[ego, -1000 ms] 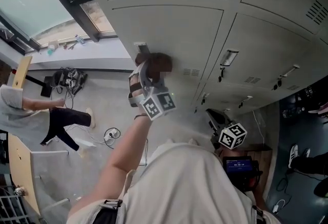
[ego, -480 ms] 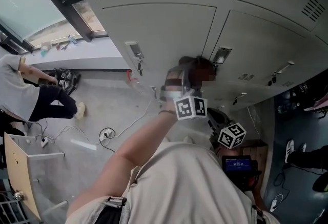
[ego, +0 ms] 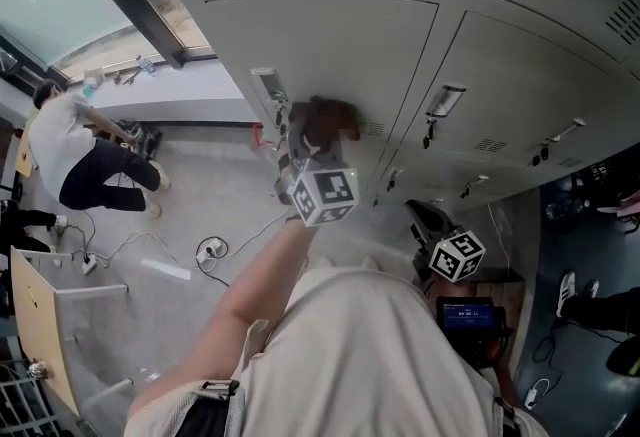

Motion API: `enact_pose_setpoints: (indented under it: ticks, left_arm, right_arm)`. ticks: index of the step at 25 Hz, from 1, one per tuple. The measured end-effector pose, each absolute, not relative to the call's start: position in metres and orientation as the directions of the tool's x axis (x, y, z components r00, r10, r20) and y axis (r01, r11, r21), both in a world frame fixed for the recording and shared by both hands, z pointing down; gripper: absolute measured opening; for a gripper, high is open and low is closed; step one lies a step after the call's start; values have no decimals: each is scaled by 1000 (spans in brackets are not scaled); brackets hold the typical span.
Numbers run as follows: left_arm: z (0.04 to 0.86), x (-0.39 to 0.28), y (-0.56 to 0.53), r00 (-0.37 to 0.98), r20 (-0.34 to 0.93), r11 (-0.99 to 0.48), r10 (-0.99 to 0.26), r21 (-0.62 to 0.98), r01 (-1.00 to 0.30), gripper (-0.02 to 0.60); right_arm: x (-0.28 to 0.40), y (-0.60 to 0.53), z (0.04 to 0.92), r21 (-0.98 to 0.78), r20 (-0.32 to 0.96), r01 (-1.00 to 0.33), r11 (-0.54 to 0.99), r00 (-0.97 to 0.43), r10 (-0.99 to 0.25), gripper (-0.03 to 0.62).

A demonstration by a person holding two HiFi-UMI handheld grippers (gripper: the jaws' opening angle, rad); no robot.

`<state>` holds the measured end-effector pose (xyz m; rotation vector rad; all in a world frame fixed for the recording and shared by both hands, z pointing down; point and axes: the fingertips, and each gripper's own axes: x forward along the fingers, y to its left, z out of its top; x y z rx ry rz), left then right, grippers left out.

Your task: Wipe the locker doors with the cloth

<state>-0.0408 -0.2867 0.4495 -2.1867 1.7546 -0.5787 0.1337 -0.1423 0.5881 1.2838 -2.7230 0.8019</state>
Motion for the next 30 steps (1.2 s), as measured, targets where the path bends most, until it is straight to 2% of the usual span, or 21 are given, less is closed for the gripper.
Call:
enact_pose_setpoints:
  ticks: [2,4,6,8,11,14,18,22,25,27,30]
  left_arm:
    - [435,-69,-280,142,93,-167,-985,-395,-903,107]
    - [409,-101,-268,95,0,-89,-995,-359,-929,107]
    - [390,-145,-262,5,-73,18,-997,-316,-949,107]
    - [395,-185,-272,-77,-72,96,-994,-319,-943,107]
    - [425,-206,-300,-101,-17,99,-995,-420,-902,107]
    - [438,-199,-305,-88,-43,98,-995,-487,-868,103]
    - [468,-187,-305,-47,13,34,-999,-501,-865,103]
    - [501,-198,-306,-71,91,40,-993,-311,-950,103]
    - [541,-190,-306,-70,216,48,-974,-104,-993,103]
    - [567,-180,-304,-34,285,64,-958,97,-993,103]
    - [590,-165,-303,20,327,130,-945,427,-895,103]
  right_arm:
    - [124,-143,590,-439,241,-717,542,-675,-697,29]
    - [114,-144,589,-439,239,-706,556,-688,-685,29]
    - [109,-147,588,-439,238,-701,562,-694,-679,29]
    - [108,-150,589,-437,245,-701,564,-696,-675,29]
    - [105,-148,592,-435,256,-698,568,-701,-666,29]
    - [103,-146,593,-436,264,-700,566,-701,-663,29]
    - [105,-144,595,-433,277,-711,554,-690,-669,29]
    - [104,-139,596,-433,284,-717,546,-683,-673,29]
    - [106,-137,597,-432,290,-728,533,-672,-682,29]
    - [106,-136,596,-434,288,-729,529,-669,-686,29]
    - [109,-132,596,-434,288,-734,522,-662,-692,29]
